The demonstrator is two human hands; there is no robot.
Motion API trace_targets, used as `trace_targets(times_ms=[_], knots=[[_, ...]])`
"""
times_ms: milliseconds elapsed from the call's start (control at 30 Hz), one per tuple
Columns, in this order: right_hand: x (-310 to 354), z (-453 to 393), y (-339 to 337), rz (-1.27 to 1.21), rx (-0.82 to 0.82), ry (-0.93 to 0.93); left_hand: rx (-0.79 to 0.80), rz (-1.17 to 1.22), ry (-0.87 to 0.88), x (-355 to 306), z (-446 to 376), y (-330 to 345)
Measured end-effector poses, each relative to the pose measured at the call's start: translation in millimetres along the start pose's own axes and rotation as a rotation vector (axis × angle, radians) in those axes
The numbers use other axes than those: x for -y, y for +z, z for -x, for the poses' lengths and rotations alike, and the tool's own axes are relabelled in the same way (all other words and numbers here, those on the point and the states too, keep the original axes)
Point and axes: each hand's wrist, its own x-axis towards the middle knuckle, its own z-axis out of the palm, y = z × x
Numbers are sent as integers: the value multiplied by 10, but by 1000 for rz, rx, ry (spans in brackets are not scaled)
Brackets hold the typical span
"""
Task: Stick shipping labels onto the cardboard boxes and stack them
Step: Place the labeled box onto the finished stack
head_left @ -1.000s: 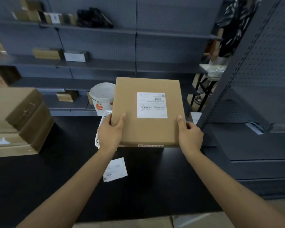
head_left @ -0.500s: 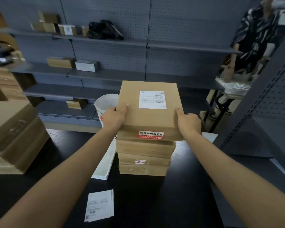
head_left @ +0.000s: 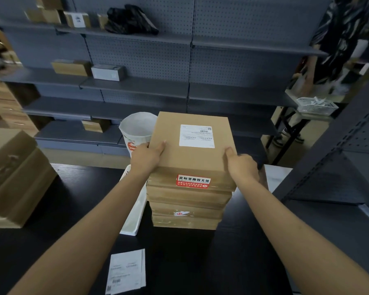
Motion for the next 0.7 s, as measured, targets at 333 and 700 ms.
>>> trace_targets(times_ms=[333,700], knots=[[78,233,-96,-55,-328,-261,225,136,-105,-154,42,-243],[362,1304,390,177,-292,-1161,-70,-322,299,537,502,-829]])
